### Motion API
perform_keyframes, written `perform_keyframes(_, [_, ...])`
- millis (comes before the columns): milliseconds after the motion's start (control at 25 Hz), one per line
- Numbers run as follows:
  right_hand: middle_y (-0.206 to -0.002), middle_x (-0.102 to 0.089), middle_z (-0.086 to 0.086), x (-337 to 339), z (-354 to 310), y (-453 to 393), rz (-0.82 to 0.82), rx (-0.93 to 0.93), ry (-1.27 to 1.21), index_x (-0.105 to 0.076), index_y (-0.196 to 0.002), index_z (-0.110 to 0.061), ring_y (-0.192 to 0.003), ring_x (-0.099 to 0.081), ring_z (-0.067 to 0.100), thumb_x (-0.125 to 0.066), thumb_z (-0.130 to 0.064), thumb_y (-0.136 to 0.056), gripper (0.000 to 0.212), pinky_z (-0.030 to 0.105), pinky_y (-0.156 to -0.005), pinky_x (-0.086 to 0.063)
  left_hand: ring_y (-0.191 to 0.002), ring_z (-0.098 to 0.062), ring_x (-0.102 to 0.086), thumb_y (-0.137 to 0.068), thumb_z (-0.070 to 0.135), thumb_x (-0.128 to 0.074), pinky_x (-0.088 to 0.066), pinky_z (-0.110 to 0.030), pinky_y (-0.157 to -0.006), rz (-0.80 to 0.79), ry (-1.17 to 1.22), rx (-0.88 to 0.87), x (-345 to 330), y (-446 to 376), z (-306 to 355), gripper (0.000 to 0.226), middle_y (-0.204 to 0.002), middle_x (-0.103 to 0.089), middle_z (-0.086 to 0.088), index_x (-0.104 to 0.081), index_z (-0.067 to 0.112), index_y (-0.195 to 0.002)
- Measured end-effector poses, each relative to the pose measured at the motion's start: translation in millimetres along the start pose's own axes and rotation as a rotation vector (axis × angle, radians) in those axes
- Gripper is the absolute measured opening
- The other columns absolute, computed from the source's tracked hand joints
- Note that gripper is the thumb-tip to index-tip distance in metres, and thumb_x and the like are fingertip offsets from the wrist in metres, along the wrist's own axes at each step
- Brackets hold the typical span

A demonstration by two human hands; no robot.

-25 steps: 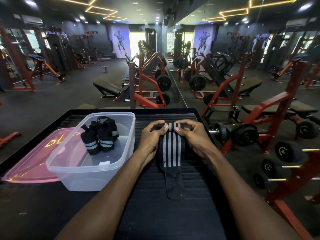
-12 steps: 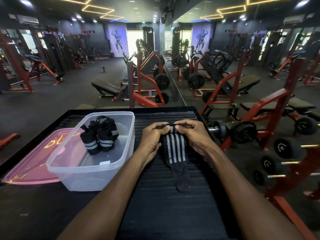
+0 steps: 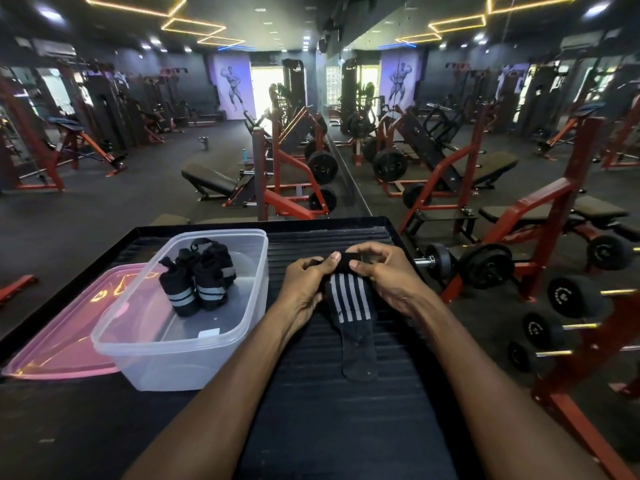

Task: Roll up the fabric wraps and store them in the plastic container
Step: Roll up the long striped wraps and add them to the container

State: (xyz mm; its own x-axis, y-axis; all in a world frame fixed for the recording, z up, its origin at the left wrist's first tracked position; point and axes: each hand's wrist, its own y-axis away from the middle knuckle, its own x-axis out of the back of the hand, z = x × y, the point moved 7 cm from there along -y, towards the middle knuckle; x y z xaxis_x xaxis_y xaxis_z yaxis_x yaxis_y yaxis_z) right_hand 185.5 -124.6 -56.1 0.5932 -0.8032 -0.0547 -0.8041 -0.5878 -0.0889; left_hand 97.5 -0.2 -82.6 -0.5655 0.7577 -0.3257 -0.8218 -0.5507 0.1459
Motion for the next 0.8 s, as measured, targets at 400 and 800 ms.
perform_keyframes(400, [-0.094,-0.072,0.011,-8,4,2,-0.033,-0.056,-0.052,-0.073,-0.099,-0.015,-0.086,-0.070,0.024,-0.063,0.016,-0.082,0.036,0.043,-0.082,-0.058,-0.082,-0.023,-0.070,-0.085,0.006,-0.071,-0.059,-0.040,-0.077,0.014,0.027,-0.045,4,-2,9,0.014,-0.094,-0.072,-0.013,-0.070,0.009,-0.099])
perform_keyframes(800, [-0.058,-0.067,-0.006,-8,-1,3,-0.030,-0.047,-0.108,-0.067,-0.098,-0.004,-0.046,-0.059,0.002,-0.060,0.000,-0.092,0.010,0.020,-0.047,-0.047,-0.079,-0.020,-0.070,-0.085,0.016,-0.076,-0.058,-0.037,-0.074,0.085,-0.135,-0.051,11,-2,9,0.015,-0.092,-0.075,-0.010,-0.070,0.010,-0.097])
